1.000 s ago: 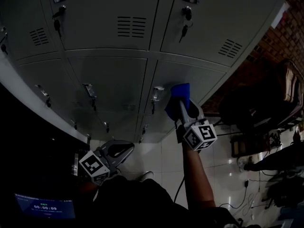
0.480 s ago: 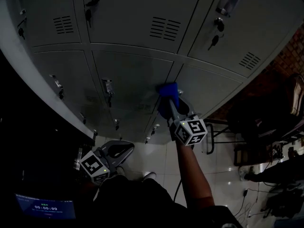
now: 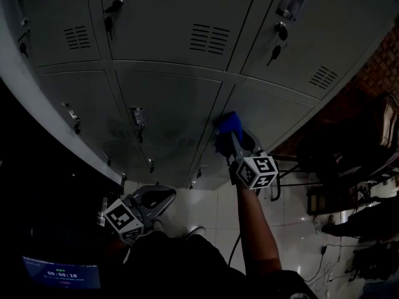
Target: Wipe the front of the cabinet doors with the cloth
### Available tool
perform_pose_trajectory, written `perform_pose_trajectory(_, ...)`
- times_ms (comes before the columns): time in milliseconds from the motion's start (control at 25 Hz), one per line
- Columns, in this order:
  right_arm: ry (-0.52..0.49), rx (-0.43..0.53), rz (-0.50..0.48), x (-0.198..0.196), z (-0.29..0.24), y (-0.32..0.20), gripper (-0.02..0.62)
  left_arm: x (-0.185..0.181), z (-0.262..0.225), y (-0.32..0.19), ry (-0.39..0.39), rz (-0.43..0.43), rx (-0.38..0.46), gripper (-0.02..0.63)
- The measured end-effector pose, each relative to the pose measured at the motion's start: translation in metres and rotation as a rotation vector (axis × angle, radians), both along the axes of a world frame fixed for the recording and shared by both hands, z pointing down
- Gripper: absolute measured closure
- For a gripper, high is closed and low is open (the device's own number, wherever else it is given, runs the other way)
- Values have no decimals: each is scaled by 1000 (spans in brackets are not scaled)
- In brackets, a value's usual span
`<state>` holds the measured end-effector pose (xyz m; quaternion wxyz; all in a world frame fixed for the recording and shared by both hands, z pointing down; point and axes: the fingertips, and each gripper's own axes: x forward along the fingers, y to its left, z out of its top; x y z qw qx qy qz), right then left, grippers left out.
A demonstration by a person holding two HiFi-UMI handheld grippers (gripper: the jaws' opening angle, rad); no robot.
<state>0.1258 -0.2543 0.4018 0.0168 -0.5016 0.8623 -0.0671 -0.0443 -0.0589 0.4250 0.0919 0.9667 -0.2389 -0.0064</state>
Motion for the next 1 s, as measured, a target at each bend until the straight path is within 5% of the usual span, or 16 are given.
perform_pose_trajectory(1000, 28, -23, 280, 188, 10, 8, 514, 79, 5, -10, 10, 117, -12, 604)
